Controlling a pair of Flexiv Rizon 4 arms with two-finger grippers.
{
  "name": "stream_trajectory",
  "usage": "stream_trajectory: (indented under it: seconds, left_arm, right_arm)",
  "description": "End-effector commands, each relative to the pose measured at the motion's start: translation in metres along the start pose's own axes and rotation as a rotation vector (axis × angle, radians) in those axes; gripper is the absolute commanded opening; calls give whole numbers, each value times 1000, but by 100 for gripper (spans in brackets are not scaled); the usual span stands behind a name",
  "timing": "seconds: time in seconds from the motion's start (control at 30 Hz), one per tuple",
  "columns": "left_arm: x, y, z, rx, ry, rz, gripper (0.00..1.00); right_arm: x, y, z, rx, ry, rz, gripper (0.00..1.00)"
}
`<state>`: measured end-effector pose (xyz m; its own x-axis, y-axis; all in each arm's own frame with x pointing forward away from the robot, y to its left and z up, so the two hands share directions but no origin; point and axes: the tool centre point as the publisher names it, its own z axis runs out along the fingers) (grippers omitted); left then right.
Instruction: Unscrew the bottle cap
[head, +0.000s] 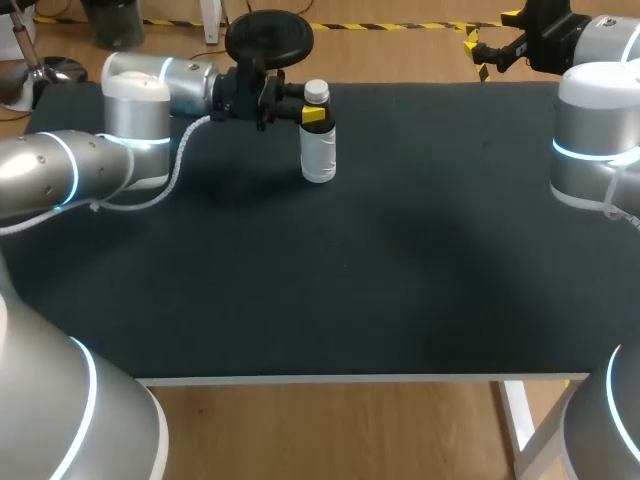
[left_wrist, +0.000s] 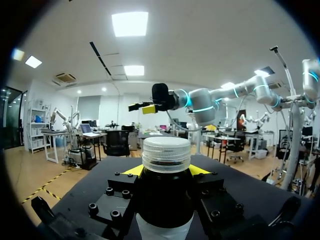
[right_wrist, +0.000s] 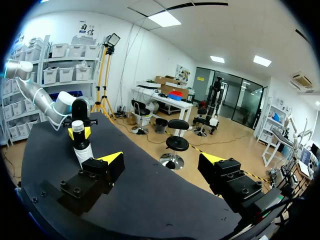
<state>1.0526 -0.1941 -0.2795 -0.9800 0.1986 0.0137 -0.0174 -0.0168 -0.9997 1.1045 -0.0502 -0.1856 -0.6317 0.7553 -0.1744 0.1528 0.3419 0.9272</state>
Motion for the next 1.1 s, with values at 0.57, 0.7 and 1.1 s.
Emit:
stream_trajectory:
  seconds: [0.57,0.7,1.1]
  left_arm:
    - [2,-1,0,-2,-11,-5,0]
    - [2,-1,0,-2,-11,-5,0]
    - [2,-1,0,-2,-11,-5,0]
  right_arm:
    - [0,0,-1,2,1,0,100]
    - [0,0,-1,2,1,0,100]
    - [0,0,-1,2,1,0,100]
